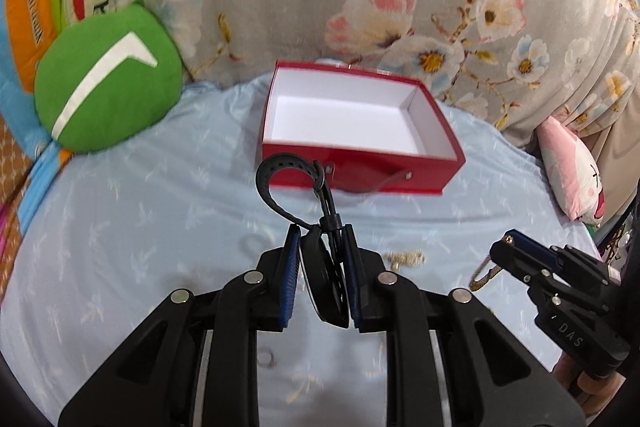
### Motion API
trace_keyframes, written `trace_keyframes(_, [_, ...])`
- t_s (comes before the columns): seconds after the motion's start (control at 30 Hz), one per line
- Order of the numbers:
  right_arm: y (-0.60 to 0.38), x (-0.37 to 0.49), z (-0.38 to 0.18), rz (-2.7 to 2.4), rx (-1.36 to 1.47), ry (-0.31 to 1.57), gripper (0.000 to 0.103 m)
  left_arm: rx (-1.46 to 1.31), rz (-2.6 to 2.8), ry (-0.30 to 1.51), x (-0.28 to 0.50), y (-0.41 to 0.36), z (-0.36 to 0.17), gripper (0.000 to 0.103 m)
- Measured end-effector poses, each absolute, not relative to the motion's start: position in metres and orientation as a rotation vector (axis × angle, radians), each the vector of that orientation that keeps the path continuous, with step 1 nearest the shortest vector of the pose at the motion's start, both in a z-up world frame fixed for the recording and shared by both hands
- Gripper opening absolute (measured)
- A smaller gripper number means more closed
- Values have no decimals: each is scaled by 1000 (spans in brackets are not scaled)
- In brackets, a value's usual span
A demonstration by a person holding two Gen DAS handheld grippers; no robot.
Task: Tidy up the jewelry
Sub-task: 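Lift the black smartwatch with the left tool while the right tool carries the gold watch to the red box, then open both tools to drop the watches into the red box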
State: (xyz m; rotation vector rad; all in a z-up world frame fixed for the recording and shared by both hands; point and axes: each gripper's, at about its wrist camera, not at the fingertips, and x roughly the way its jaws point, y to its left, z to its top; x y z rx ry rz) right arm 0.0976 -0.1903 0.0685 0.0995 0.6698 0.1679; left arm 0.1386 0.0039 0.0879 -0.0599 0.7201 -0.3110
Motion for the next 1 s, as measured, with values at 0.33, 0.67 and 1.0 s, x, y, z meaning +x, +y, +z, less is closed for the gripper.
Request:
trace_keyframes(0.33, [-226, 199, 135, 130, 79, 535, 22, -27, -335, 629, 237, -33, 129, 20])
trace_keyframes(0.67, [-257, 326, 107, 101, 151, 608, 22, 5, -341, 676, 362, -71, 97, 20])
trace_keyframes(1.0, [-266, 401, 48, 70, 160, 732, 22, 40, -308, 795, 440, -91, 39, 20])
